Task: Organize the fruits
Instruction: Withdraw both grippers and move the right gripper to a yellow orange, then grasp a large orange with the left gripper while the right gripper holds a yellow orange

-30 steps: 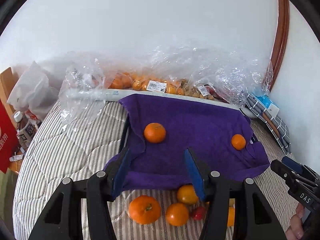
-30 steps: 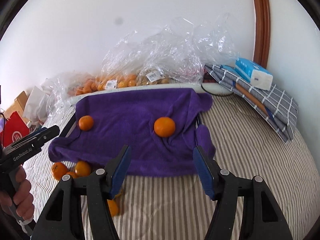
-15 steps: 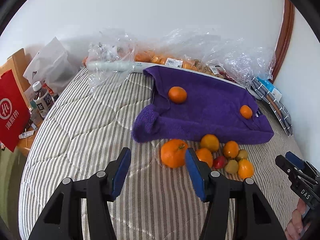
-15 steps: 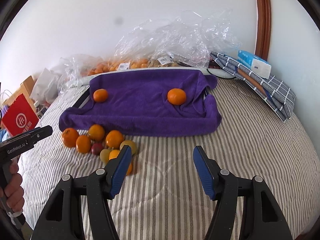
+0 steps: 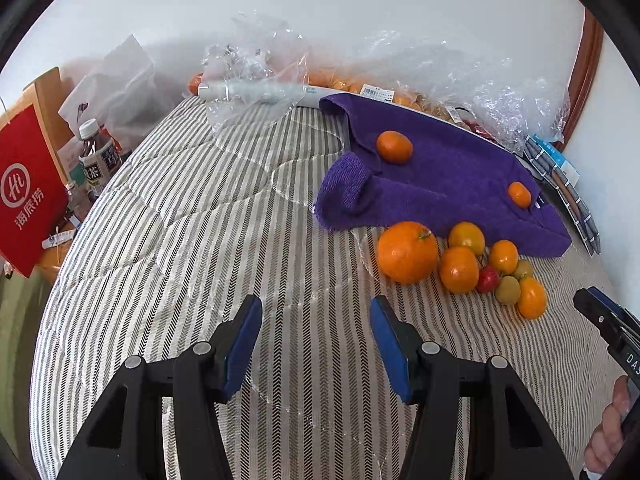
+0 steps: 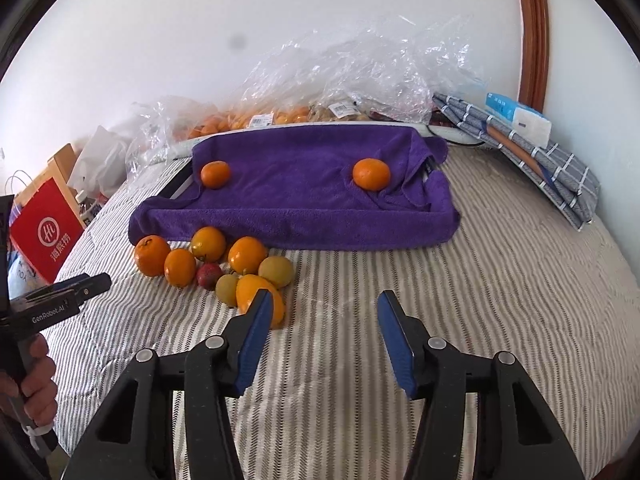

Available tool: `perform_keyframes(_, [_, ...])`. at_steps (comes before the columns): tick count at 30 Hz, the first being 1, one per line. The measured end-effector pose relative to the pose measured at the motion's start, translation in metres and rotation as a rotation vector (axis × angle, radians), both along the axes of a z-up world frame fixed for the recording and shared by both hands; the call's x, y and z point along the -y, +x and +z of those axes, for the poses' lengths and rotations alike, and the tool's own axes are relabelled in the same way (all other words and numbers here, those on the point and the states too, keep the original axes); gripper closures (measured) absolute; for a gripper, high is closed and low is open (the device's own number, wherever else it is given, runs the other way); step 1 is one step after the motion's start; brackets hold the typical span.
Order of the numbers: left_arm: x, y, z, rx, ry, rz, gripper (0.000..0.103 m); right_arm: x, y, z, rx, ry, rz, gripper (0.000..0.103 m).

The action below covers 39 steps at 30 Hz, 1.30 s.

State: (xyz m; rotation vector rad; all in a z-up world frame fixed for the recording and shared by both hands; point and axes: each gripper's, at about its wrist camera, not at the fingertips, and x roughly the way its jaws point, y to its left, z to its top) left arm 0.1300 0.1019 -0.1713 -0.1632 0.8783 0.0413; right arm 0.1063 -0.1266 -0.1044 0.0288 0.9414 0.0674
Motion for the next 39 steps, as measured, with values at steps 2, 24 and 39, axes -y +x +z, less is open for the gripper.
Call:
perform_keyframes(2, [-0.001,0.000,-0.004,-0.001,0.009,-0.003,0.049,-0.005,0.002,-0.004,-0.011,0.012,0.013,0.051])
perform_keyframes(24, [-0.011,0.000,-0.011,0.020,-0.054,-0.073,0.050,-0.039,0.025,-0.041,-0.086,0.033,0.110,0.069])
perform_keyframes(39, [0.043,0.034,-0.009,0.012,-0.017,-0.167,0.052,0.018,0.000,-0.033,-0.060,-0.043,0.025,0.069])
